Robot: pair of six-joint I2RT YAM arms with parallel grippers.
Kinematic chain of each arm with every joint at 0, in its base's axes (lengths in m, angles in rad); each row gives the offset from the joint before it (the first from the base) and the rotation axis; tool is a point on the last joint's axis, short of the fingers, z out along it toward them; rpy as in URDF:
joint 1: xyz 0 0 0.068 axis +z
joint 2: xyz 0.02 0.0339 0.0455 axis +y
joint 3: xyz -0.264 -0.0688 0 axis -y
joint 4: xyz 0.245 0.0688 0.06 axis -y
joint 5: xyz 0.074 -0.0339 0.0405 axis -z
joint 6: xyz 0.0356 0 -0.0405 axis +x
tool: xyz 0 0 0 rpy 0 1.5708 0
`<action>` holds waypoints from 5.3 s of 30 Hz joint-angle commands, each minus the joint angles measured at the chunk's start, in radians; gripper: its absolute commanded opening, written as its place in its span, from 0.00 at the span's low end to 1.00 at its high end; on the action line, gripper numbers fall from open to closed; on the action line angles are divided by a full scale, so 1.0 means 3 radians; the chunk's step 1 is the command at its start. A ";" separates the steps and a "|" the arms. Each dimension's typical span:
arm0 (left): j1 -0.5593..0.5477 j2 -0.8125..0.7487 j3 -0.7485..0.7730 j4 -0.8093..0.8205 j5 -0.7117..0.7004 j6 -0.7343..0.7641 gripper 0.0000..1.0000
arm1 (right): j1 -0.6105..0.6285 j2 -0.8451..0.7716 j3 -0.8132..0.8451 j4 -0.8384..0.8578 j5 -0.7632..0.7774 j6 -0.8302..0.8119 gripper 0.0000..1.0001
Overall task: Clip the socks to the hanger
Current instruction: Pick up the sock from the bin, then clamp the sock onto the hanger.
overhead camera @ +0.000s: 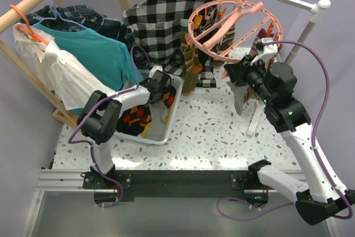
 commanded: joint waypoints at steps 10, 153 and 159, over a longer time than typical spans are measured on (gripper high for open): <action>-0.0071 -0.0925 -0.0100 -0.0110 0.0065 0.0056 0.00 | 0.0015 -0.0046 0.0045 0.0106 0.0083 -0.0078 0.10; -0.1176 -0.1182 0.0054 0.2850 0.2294 0.1049 0.00 | 0.0010 -0.0118 -0.0001 0.0228 -0.0290 -0.0140 0.11; -0.1176 -0.1187 0.0089 0.2942 0.2340 0.0977 0.00 | 0.0010 -0.0118 -0.0011 0.0228 -0.0305 -0.0140 0.11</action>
